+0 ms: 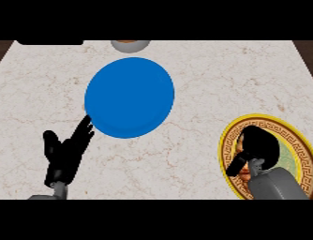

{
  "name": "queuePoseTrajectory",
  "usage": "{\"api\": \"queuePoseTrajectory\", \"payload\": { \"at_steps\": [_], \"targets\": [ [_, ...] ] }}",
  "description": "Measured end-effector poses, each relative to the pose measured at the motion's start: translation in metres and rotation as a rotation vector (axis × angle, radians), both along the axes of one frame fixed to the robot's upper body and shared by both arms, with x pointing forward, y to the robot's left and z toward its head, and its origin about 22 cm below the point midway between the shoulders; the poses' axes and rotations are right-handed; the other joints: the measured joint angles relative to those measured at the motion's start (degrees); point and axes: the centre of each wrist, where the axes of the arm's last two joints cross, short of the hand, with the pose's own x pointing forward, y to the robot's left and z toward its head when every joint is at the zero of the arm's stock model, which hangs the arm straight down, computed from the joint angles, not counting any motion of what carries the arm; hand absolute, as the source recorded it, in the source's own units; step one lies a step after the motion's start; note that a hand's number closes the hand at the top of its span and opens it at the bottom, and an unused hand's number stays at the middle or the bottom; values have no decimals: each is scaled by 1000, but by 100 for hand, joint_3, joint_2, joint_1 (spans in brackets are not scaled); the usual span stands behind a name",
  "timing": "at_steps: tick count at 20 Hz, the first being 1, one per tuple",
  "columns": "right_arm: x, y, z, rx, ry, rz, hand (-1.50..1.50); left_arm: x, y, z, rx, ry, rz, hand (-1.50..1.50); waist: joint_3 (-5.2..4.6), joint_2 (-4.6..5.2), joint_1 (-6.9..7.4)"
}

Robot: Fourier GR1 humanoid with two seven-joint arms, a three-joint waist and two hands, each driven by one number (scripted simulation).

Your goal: Pick the croissant from the plate and place it in the plate

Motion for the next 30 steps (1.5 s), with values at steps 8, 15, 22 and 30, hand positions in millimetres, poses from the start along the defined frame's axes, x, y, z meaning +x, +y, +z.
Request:
{"api": "queuePoseTrajectory", "payload": {
  "at_steps": [8, 15, 22, 30],
  "targets": [
    [-3, 33, 17, -17, -199, 155, 150, -3, 5, -7, -5, 9, -4, 0, 23, 13, 13],
    [-62, 165, 63, 314, -511, 728, 150, 7, -13, -1, -14, 1, -85, 0, 55, 4, 554],
    [-122, 208, 75, 551, -782, 822, 150, 8, -12, -1, -5, 5, -82, 0, 43, 6, 457],
    [-122, 221, 65, 714, -931, 695, 150, 8, -12, -1, -8, 3, -60, 0, 39, 47, 301]
  ]
}}
